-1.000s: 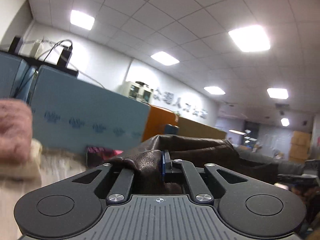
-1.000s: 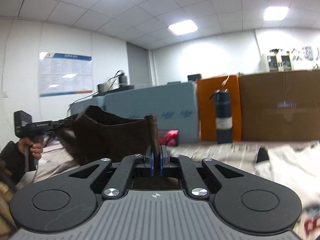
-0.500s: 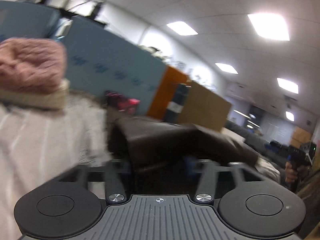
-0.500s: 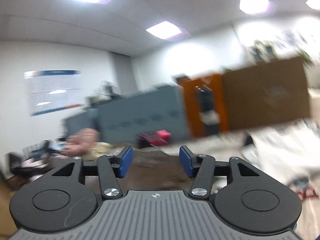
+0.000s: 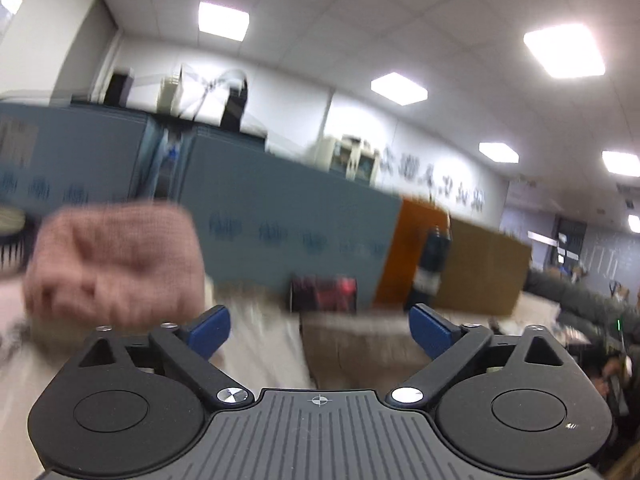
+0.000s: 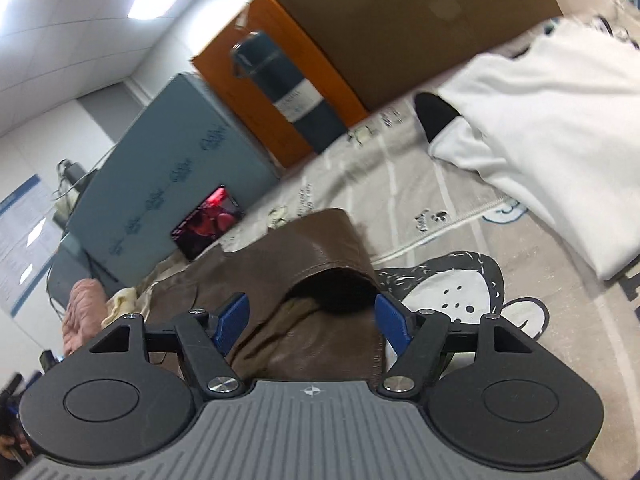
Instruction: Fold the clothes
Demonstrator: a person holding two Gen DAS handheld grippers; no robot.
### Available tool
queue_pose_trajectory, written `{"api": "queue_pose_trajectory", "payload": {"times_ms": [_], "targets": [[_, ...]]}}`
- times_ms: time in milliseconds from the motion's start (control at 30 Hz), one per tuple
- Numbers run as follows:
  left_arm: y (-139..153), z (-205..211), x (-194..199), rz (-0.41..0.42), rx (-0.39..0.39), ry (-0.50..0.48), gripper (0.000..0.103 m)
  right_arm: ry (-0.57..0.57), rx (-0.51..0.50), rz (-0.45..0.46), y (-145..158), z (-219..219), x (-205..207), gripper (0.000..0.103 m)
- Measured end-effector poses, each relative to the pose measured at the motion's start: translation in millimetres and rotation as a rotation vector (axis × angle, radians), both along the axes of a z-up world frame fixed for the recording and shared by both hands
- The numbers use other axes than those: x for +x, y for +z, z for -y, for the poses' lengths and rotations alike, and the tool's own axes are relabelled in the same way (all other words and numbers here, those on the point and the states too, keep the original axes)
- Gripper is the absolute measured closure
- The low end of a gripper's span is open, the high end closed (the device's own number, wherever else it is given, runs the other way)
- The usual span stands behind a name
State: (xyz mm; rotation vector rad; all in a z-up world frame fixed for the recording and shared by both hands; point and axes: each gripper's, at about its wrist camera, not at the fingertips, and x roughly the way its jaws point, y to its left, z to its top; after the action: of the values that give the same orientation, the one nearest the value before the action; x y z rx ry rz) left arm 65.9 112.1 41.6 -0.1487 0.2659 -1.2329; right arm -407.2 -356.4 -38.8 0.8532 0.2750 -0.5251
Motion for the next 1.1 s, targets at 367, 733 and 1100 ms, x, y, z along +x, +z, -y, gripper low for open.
{"api": "queue_pose_trajectory", "payload": {"times_ms": [367, 733, 1100], "targets": [[-14.1, 215.2, 59.7, -0.117, 0.425, -0.067, 0.003, -0.075, 0.015, -0.048, 20.6, 28.3, -6.6, 0.024], [-99.6, 288.4, 40.0, -0.118, 0.500, -0.035, 0.034, -0.019, 0.072, -0.097, 0.5, 44.6, 42.1, 0.061], [-66.1, 256.5, 14.4, 0.013, 0.361, 0.094, 0.100, 0.035, -0.369, -0.186, 43.9, 15.5, 79.7, 0.094]]}}
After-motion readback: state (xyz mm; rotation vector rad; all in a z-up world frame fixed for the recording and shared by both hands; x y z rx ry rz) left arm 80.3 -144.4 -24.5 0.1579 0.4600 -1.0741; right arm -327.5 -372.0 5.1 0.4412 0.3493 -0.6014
